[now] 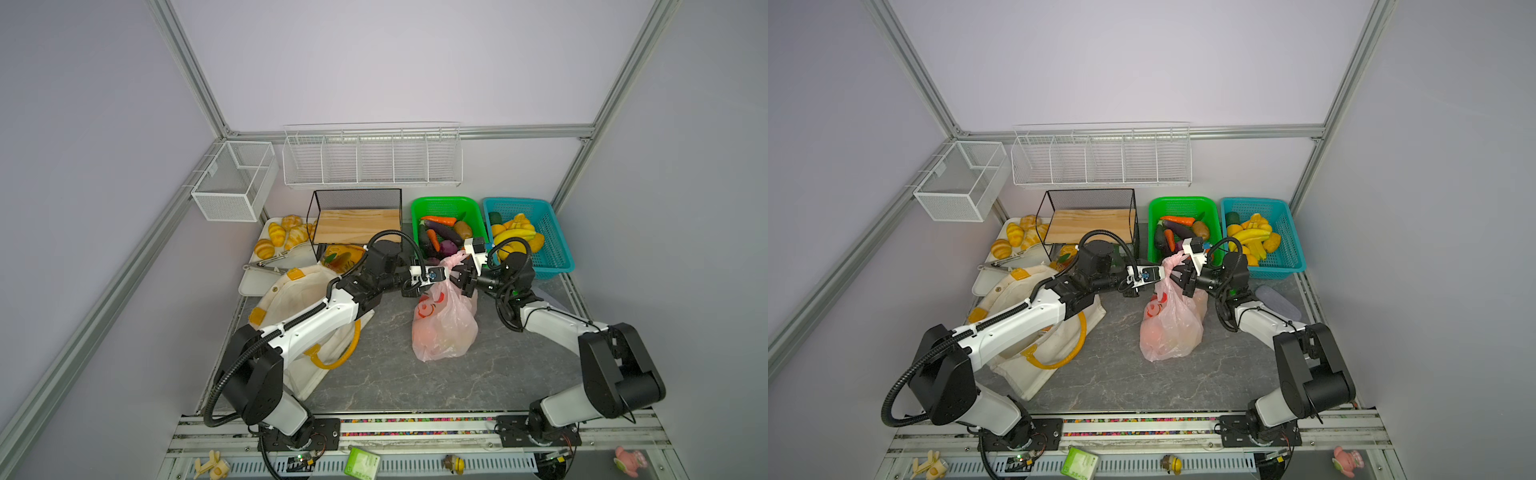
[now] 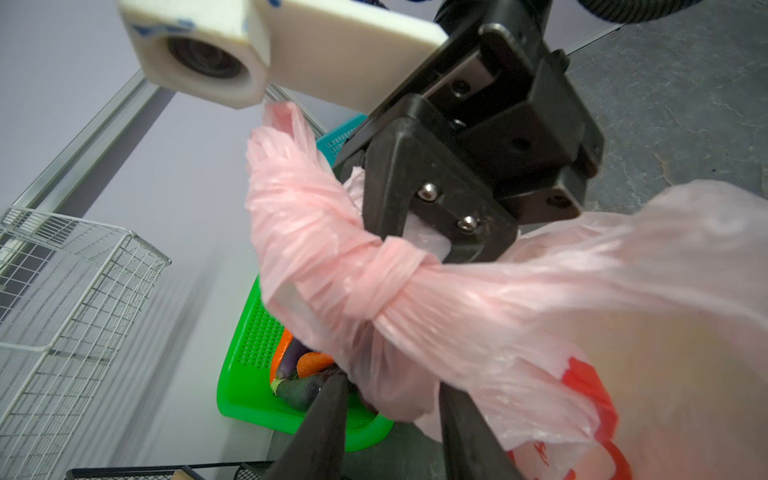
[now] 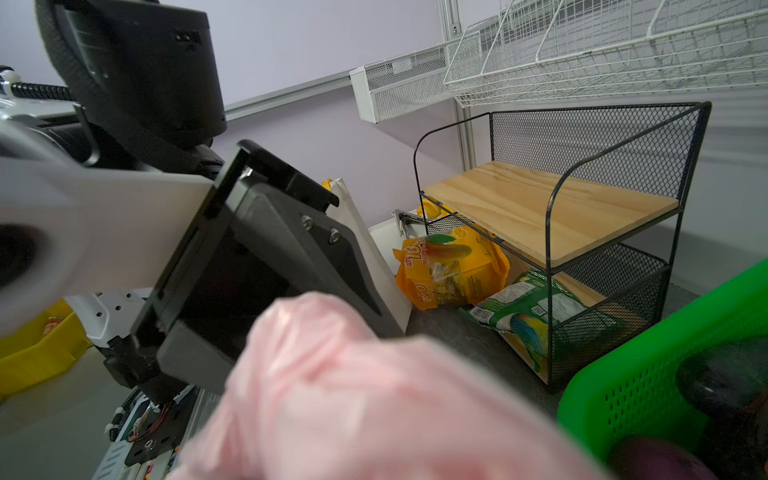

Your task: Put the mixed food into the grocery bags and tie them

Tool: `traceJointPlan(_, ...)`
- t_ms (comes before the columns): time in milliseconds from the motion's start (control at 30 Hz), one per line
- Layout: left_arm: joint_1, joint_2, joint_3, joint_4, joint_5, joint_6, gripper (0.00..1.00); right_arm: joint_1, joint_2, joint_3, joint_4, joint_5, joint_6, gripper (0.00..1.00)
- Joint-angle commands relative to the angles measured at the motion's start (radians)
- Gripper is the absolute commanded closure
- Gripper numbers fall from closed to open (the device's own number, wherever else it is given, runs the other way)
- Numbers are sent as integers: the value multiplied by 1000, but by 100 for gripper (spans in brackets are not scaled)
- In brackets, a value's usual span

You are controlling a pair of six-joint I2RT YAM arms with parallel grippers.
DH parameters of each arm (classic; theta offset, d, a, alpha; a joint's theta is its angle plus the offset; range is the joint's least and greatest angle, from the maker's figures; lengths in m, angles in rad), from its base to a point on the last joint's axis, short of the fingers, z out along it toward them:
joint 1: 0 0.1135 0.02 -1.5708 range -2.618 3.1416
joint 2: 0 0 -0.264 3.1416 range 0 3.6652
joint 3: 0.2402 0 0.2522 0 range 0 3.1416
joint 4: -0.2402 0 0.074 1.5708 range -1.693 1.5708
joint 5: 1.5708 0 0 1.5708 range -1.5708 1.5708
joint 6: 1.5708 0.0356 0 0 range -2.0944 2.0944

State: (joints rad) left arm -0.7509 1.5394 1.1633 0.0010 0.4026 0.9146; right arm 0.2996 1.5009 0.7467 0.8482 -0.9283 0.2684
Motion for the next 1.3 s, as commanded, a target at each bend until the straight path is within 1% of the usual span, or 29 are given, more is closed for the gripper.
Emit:
traceJointPlan(0, -1, 1, 27, -6, 30, 31, 66, 10, -26, 20, -11, 0, -27, 93)
traceJointPlan(133, -2, 0, 24, -4, 47, 30, 73, 9, -26, 23, -15, -1, -31, 93)
traceJointPlan(400, -9, -1, 5, 25, 32, 26, 82, 10, -29, 26, -28, 5, -40, 93)
traceJointPlan(500, -13, -4, -4, 31, 18, 27, 90, 9, -33, 25, -36, 10, -46, 93)
traceJointPlan(600, -15, -10, -10, 30, -2, 26, 100, 10, -39, 26, -59, 16, -64, 93)
traceJointPlan(800, -18, -30, -32, 48, -32, 7, 100, 8, -49, 26, -92, 27, -88, 93)
traceJointPlan(967, -18, -56, -78, 121, -76, -41, 100, 9, -69, 31, -163, 52, -140, 92)
traceJointPlan(1000, -18, -59, -84, 128, -80, -50, 100, 6, -75, 33, -183, 59, -153, 91)
traceJointPlan(1033, -18, -60, -88, 132, -85, -57, 100, 6, -80, 35, -200, 65, -165, 83)
traceJointPlan(1133, -17, -63, -96, 136, -91, -70, 100, 7, -98, 46, -275, 80, -210, 69)
traceJointPlan(1200, -18, -64, -103, 144, -95, -74, 100, 5, -116, 50, -327, 92, -248, 58)
traceJointPlan(1267, -18, -64, -108, 149, -100, -76, 100, 0, -141, 52, -384, 110, -285, 51)
